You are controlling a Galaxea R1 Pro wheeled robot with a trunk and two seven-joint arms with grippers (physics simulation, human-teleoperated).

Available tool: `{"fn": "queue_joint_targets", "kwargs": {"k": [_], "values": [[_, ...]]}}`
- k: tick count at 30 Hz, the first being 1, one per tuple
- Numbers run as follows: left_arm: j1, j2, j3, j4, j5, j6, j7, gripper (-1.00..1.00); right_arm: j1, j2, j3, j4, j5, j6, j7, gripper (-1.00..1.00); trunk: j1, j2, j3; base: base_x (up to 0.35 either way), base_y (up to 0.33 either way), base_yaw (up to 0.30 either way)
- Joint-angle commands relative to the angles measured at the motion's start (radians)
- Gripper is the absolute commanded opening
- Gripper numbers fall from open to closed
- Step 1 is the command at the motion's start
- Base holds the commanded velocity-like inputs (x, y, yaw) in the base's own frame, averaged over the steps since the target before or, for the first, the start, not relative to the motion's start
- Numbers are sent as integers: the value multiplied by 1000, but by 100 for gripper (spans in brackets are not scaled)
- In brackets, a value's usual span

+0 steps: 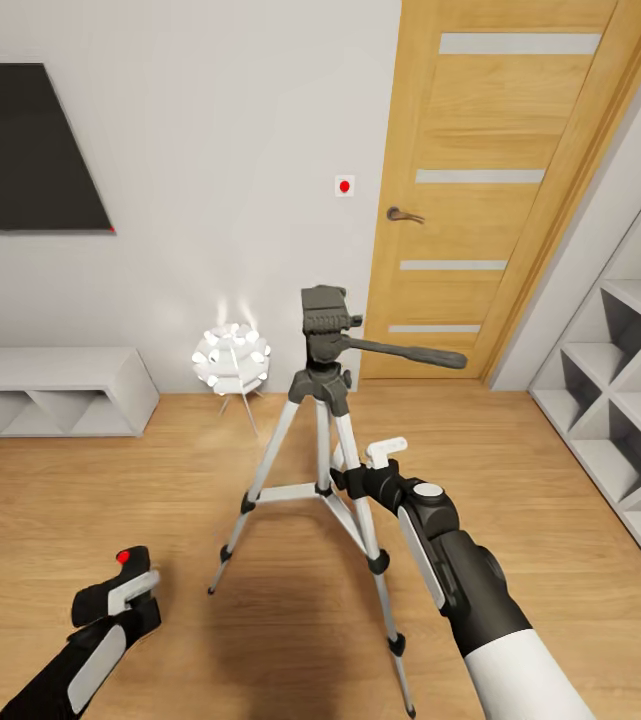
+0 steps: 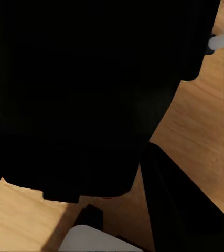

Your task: Attach the digital camera to the camera tripod in the bedroom.

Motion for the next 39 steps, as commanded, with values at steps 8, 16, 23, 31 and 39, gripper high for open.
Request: {"fn": "queue_joint_targets", "kwargs": {"k": [8,16,23,31,39], "values": [[-355,-8,234,-858,242,581,27,-100,-1,3,0,0,90,6,4,-100,1,-2,-2,0,0,0],[-379,-12,228,-872,329,578,221,-100,-1,3,0,2,92,3,3,-100,1,-2,-2,0,0,0],[-381,-113,202,-866,326,574,366,-100,-1,3,0,6,92,3,1,-100,1,-2,-2,0,0,0],[-381,-199,201,-870,324,570,439,-100,-1,3,-2,6,93,2,1,-100,1,-2,-2,0,0,0],[-564,-194,195,-822,360,584,434,-100,-1,2,0,6,93,3,2,-100,1,-2,-2,0,0,0]]}}
